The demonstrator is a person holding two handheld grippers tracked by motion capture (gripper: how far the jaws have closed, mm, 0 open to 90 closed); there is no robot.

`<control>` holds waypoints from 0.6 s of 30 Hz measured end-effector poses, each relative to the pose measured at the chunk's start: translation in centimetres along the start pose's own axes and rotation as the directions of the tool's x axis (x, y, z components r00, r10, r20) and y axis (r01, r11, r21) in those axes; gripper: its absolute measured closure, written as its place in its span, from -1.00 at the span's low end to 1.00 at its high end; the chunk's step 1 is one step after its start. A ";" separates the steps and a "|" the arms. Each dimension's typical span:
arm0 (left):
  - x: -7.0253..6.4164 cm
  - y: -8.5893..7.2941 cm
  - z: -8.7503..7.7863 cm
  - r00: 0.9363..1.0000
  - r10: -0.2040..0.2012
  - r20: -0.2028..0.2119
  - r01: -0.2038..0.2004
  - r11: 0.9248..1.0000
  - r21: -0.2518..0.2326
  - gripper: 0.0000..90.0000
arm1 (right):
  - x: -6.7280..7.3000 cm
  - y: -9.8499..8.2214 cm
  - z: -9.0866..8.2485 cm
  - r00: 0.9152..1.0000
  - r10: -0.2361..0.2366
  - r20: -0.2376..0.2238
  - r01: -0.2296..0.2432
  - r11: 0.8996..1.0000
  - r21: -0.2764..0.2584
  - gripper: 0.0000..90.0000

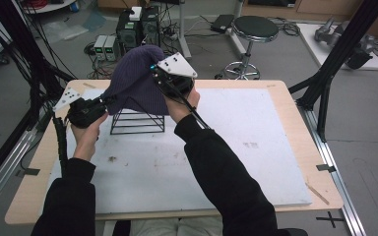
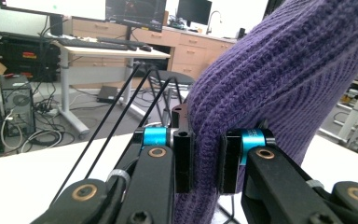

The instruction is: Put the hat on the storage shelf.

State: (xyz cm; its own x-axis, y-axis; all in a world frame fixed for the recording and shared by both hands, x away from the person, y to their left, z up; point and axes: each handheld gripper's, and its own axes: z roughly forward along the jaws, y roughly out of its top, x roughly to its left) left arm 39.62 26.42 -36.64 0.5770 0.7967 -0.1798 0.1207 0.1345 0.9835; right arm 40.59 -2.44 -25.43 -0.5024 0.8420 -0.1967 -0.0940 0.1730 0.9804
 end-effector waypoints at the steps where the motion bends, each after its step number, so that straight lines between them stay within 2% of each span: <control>1: 0.1 -0.2 0.0 1.000 -0.004 0.001 0.004 1.000 0.002 0.79 | 0.0 -0.3 0.0 1.000 0.005 -0.001 -0.005 1.000 0.003 0.56; 10: 1.1 -2.0 -0.6 0.999 -0.033 -0.023 0.034 0.998 0.052 0.78 | 0.9 -2.5 0.8 1.000 0.014 -0.015 -0.013 0.999 0.039 0.55; 14: 1.5 -2.6 -0.8 0.999 -0.028 -0.039 0.032 0.995 0.098 0.77 | 1.4 -3.2 1.2 1.000 0.022 -0.020 -0.021 0.998 0.056 0.54; 18: 1.7 -3.2 -0.9 0.998 -0.042 -0.056 0.048 0.994 0.102 0.77 | 1.9 -3.9 1.6 0.999 0.032 -0.016 -0.030 0.997 0.075 0.53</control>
State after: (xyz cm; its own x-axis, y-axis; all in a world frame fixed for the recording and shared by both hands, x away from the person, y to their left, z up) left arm 39.47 27.90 -40.11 0.5254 0.8219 -0.2200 0.2304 0.1115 0.9667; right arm 41.35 -0.66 -29.60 -0.5189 0.8387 -0.1654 -0.0140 0.1851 0.9826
